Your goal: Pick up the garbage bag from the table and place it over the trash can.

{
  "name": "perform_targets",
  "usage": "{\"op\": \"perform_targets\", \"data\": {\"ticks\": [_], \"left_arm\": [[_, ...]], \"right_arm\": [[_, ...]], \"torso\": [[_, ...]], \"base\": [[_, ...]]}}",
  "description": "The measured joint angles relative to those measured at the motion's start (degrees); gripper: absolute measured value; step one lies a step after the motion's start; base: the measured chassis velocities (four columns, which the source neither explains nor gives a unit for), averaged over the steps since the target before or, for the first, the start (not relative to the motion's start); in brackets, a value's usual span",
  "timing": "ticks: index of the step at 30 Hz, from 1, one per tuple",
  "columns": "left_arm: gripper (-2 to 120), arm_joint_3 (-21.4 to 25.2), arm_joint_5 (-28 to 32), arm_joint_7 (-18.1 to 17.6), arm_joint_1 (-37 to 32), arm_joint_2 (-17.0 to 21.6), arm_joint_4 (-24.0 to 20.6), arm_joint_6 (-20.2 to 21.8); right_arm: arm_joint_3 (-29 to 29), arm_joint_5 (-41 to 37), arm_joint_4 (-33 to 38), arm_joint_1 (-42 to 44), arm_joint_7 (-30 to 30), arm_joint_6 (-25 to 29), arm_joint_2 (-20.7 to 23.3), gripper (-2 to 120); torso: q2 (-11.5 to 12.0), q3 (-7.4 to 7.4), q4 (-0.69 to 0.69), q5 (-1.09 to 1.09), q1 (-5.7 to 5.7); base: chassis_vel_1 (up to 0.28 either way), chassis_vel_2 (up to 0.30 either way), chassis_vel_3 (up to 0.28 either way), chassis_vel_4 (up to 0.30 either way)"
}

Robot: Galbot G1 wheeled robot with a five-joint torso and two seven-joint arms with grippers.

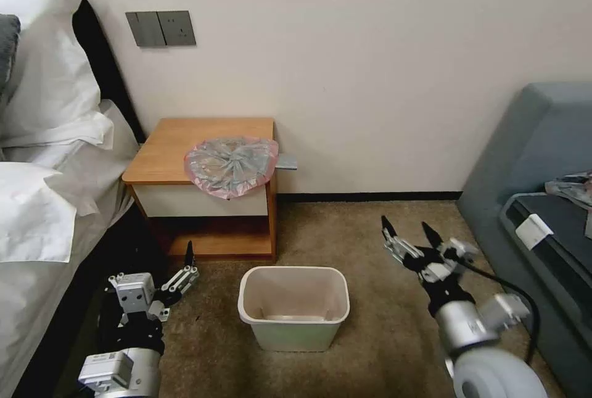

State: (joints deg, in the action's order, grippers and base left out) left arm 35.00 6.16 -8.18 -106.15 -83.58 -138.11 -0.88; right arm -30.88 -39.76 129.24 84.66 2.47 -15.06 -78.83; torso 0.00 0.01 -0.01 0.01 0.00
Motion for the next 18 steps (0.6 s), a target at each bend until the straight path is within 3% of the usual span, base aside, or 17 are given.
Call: {"op": "perform_targets", "data": {"ticks": [4,7,10,18], "left_arm": [[100,0.3,0.4,-0.1,0.2,0.2,-0.3,0.5],[100,0.3,0.5,-0.2,0.2,0.2,-0.4,0.6],[100,0.2,0.3,-0.2,-0.5,0.0,-0.8,0.8],[100,1.0,0.2,-0.2,-0.3,0.3,-1.6,0.9]], "right_arm": [[1.9,-9.9,-6.7,-7.4,0.6,-1.7,1.9,100],[2.5,-13.0,-8.7,-9.7,0.7,-2.1,2.1,100],[5.6,-26.2,-17.4,-20.4,0.8,-3.4,1.5,100],[12.3,-40.8,-29.8,-30.8,0.9,-3.3,-0.8,100]], "torso": [[0.0,0.0,0.0,0.0,0.0],[0.0,0.0,0.01,0.0,0.0],[0.0,0.01,0.02,-0.01,0.01],[0.0,0.0,0.01,-0.01,0.0]], "base": [[0.0,0.0,0.0,0.0],[0.0,0.0,0.0,0.0],[0.0,0.0,0.0,0.0],[0.0,0.0,0.0,0.0]]}}
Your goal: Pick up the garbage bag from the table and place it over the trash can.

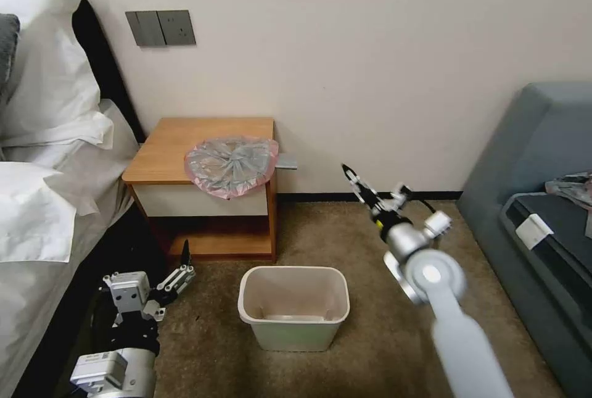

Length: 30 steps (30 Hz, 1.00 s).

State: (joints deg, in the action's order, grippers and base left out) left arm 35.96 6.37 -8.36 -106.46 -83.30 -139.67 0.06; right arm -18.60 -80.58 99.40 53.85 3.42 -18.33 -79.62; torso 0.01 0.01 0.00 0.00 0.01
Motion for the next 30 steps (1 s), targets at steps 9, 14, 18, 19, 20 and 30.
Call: {"op": "perform_targets", "data": {"ticks": [9,14,18,19,20,30], "left_arm": [[100,0.0,0.0,0.1,-0.1,-0.2,-0.1,0.0],[100,-0.2,0.0,0.3,-0.1,-0.2,-0.3,0.0],[100,-0.2,-0.1,0.4,-0.1,-0.3,-0.3,0.0],[100,-0.3,-0.2,0.5,-0.1,-0.4,-0.3,0.0],[100,-0.3,-0.2,0.5,-0.1,-0.4,-0.3,0.0],[100,-0.6,-0.4,0.8,-0.1,-0.6,-0.3,-0.2]], "right_arm": [[5.9,-11.3,-12.8,-10.4,1.3,-0.7,-3.8,100],[6.1,-11.5,-18.3,-13.4,1.4,-0.4,-6.0,100],[6.0,-11.1,-22.5,-15.5,1.0,-0.2,-7.5,100],[5.9,-10.9,-23.5,-16.0,0.7,-0.2,-7.9,100],[5.9,-10.9,-23.5,-16.0,0.7,-0.2,-7.9,100],[6.4,-10.0,-26.0,-17.5,-0.7,0.1,-9.5,72]], "torso": [[0.0,-0.01,0.01,-0.01,0.0],[0.0,-0.01,-0.01,-0.01,0.0],[0.0,-0.01,0.0,-0.01,0.0],[0.0,-0.01,0.0,-0.01,0.0],[0.0,-0.01,0.0,-0.01,0.0],[0.0,-0.01,0.0,-0.01,0.0]], "base": [[0.0,0.0,0.0,0.0],[0.0,0.0,0.0,0.0],[0.0,0.0,0.0,0.0],[0.0,0.0,0.0,0.0],[0.0,0.0,0.0,0.0],[0.0,0.0,0.0,0.0]]}}
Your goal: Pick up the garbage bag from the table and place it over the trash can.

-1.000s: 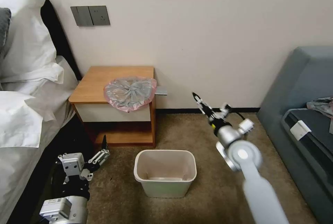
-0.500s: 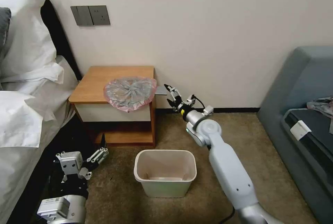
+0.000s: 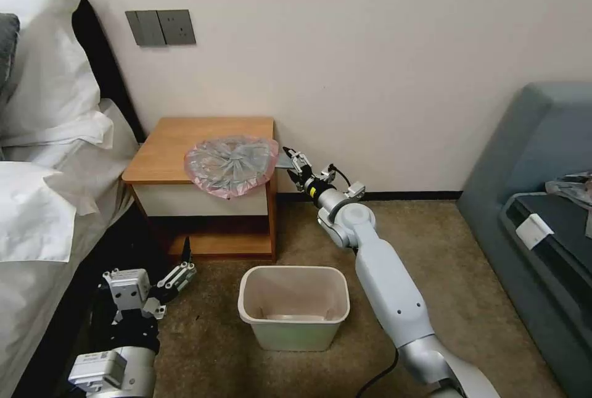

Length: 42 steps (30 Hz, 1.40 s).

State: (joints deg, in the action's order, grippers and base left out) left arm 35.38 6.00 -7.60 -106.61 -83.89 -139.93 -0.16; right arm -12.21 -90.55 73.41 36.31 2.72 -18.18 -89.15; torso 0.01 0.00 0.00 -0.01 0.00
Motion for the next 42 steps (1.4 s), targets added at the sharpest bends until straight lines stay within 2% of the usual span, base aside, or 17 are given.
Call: {"op": "perform_targets", "data": {"ticks": [1,2,3,5,8,9,10,12,14,15,18,20,32,37,38,41,42], "left_arm": [[100,0.0,0.0,0.0,0.0,0.0,0.1,0.0],[100,0.0,0.0,0.0,0.0,0.0,0.1,0.0],[100,0.1,0.0,0.0,0.0,0.0,0.2,0.0],[100,0.1,0.0,0.0,0.1,0.0,0.2,-0.1],[100,0.1,0.3,0.9,0.2,0.1,0.6,-0.9],[100,0.1,0.3,0.9,0.2,0.1,0.6,-0.9],[100,0.0,0.3,1.3,0.3,0.2,0.7,-1.2],[100,-0.1,0.4,1.5,0.3,0.2,0.8,-1.3],[100,-0.2,0.4,1.6,0.4,0.0,0.8,-1.3],[100,-0.2,0.4,1.6,0.4,0.0,0.8,-1.3],[100,-0.1,0.5,1.6,0.3,-0.4,0.8,-1.3],[100,-0.1,0.4,1.5,0.2,-0.5,0.8,-1.3],[100,-0.6,0.0,1.4,-0.2,-1.1,0.4,-1.5],[100,-0.7,-0.3,1.5,0.0,-1.0,1.1,-2.0],[100,-0.7,-0.3,1.5,0.0,-1.0,1.1,-2.0],[100,-1.2,-0.5,1.5,0.2,-1.0,1.5,-2.2],[100,-1.2,-0.5,1.5,0.2,-1.0,1.5,-2.2]], "right_arm": [[0.0,0.2,-0.3,-0.1,0.0,0.0,-0.2,67],[0.0,0.2,-0.3,-0.1,0.0,0.0,-0.2,67],[-0.1,0.3,-0.4,-0.2,-0.1,0.1,-0.3,60],[-0.1,0.4,-0.6,-0.2,-0.1,0.2,-0.4,57],[-0.3,0.4,-0.6,-0.2,0.1,0.4,-0.6,41],[-0.3,0.4,-0.6,-0.2,0.1,0.4,-0.6,41],[-0.4,0.3,-0.5,-0.2,0.4,0.5,-0.7,34],[-0.5,0.2,-0.4,-0.2,0.6,0.6,-0.7,30],[-0.5,0.1,-0.4,-0.2,1.1,0.7,-0.7,19],[-0.5,0.1,-0.4,-0.2,1.1,0.7,-0.7,19],[-0.4,0.1,-0.1,0.1,1.3,0.6,-0.4,4],[-0.4,0.1,0.1,0.2,1.4,0.6,-0.3,0],[-1.3,-4.4,7.0,3.4,4.9,-0.4,1.6,0],[-0.8,-6.1,17.1,9.5,9.3,-0.2,3.8,0],[-0.8,-6.1,17.1,9.5,9.3,-0.2,3.8,0],[-0.8,-5.5,25.1,16.6,10.5,0.0,4.7,0],[-0.8,-5.5,25.1,16.6,10.5,0.0,4.7,0]], "torso": [[0.0,0.0,0.0,0.0,0.0],[0.0,0.0,0.0,0.0,0.0],[0.0,0.0,0.0,0.01,0.0],[0.0,0.0,0.0,0.01,0.0],[0.0,0.0,0.0,0.01,0.0],[0.0,0.0,0.0,0.01,0.0],[0.0,0.0,0.0,0.01,0.0],[0.0,0.0,0.0,0.01,0.0],[0.0,0.0,0.0,0.01,0.0],[0.0,0.0,0.0,0.01,0.0],[0.0,0.0,0.0,0.01,0.0],[0.0,0.0,0.0,0.01,0.0],[0.0,0.0,0.01,0.02,0.0],[0.0,0.0,0.0,0.02,0.0],[0.0,0.0,0.0,0.02,0.0],[0.0,0.0,-0.01,0.02,0.0],[0.0,0.0,-0.01,0.02,0.0]], "base": [[0.0,0.0,0.0,0.0],[0.0,0.0,0.0,0.0],[0.0,0.0,0.0,0.0],[0.0,0.0,0.0,0.0],[0.0,0.0,0.0,0.0],[0.0,0.0,0.0,0.0],[0.0,0.0,0.0,0.0],[0.0,0.0,0.0,0.0],[0.0,0.0,0.0,0.0],[0.0,0.0,0.0,0.0],[0.0,0.0,0.0,0.0],[0.0,0.0,0.0,0.0],[0.0,0.0,0.0,0.0],[0.0,0.0,0.0,0.0],[0.0,0.0,0.0,0.0],[0.0,0.0,0.0,0.0],[0.0,0.0,0.0,0.0]]}}
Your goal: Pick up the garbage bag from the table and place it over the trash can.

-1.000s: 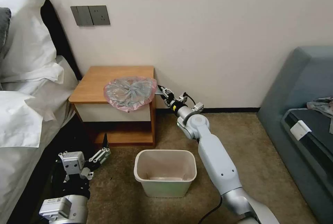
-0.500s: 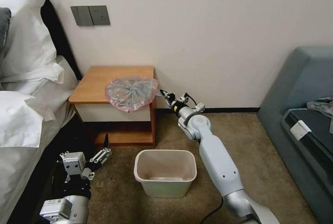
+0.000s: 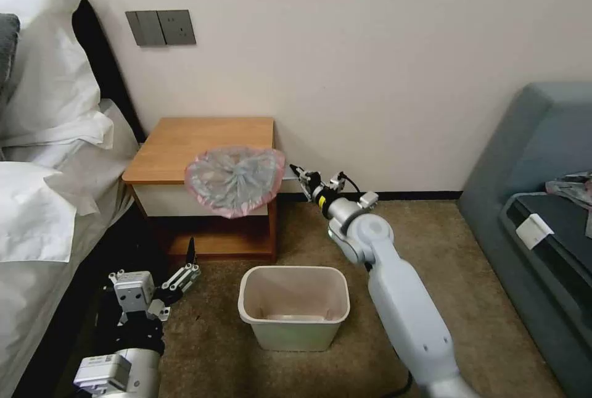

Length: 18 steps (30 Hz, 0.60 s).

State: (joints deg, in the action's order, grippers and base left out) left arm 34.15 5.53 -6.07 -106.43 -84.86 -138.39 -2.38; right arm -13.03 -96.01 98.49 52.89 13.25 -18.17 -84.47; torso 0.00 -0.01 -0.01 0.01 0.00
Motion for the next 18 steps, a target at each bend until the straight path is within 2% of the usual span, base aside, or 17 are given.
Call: {"op": "perform_targets", "data": {"ticks": [2,6,8,12,15,18], "left_arm": [[100,-0.2,0.0,0.1,0.2,0.4,0.3,0.0],[100,-0.3,0.0,0.1,0.3,0.9,0.4,0.0],[100,-0.6,0.1,0.0,0.4,1.3,0.2,0.1],[100,-0.8,0.3,0.0,0.5,1.5,0.0,0.2],[100,-0.9,0.4,0.0,0.5,2.3,-0.1,0.3],[100,-0.9,0.4,0.0,0.5,2.6,-0.2,0.3]], "right_arm": [[0.3,1.7,5.2,4.9,0.4,0.0,0.5,0],[0.7,2.7,9.3,8.9,0.7,0.1,0.8,0],[0.9,3.7,14.6,15.9,1.3,0.1,0.9,0],[1.0,5.6,17.9,20.9,3.5,-0.2,1.3,0],[0.3,7.6,21.3,26.6,6.5,-1.9,3.2,0],[-0.1,8.0,21.9,27.9,6.6,-2.5,3.8,0]], "torso": [[0.0,0.0,0.01,-0.01,0.0],[0.0,0.0,0.01,-0.01,0.0],[0.0,0.0,0.01,-0.01,0.0],[0.0,-0.01,0.01,-0.01,0.0],[0.0,0.0,0.01,-0.01,0.0],[0.0,0.0,0.01,-0.01,0.0]], "base": [[0.0,0.0,0.0,0.0],[0.0,0.0,0.0,0.0],[0.0,0.0,0.0,0.0],[0.0,0.0,0.0,0.0],[0.0,0.0,0.0,0.0],[0.0,0.0,0.0,0.0]]}}
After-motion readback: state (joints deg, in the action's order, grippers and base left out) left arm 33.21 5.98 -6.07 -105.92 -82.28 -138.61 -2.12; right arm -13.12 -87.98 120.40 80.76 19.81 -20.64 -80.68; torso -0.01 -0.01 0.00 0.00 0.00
